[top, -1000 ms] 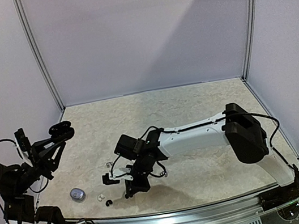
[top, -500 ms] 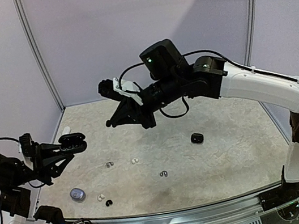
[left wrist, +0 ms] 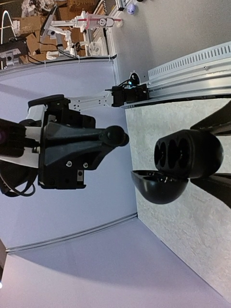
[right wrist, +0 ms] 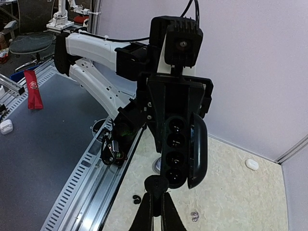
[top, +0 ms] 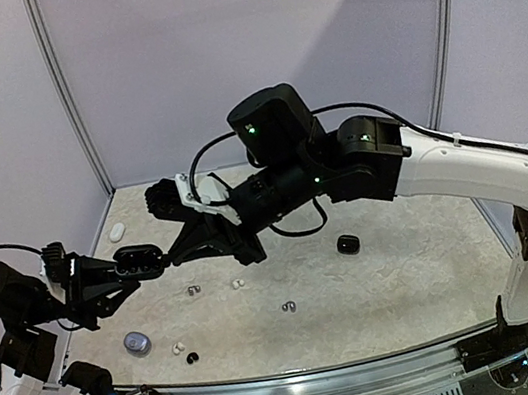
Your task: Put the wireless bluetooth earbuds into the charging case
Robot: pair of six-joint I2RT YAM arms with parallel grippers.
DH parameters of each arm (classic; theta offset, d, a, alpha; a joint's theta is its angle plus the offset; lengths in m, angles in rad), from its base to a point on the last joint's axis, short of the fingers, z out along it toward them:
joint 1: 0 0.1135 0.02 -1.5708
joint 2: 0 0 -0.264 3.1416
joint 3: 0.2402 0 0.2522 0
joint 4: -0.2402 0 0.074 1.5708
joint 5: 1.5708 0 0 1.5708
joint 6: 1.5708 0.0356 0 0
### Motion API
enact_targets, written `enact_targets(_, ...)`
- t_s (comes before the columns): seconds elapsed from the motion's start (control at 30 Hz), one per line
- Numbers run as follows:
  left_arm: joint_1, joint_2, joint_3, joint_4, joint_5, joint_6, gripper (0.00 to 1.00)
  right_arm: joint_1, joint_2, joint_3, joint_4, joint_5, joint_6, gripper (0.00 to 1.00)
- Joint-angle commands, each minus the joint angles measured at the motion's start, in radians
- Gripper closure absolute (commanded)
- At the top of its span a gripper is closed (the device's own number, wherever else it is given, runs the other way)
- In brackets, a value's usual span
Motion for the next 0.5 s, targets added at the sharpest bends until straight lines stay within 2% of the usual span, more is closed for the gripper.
enact_targets(0.0, -0.017, 0.006, 0.0, -0.014, -0.037, -0.001, 1.0, 0.013, -0.012, 0.004, 0.059, -0.017, -0.019, 1.0)
enact_targets(0.47, -0.026, 0.015, 0.019, -0.097, -0.059, 0.034, 1.0, 0.034, 0.119, 0.159, -0.042, 0.076, -0.123, 1.0)
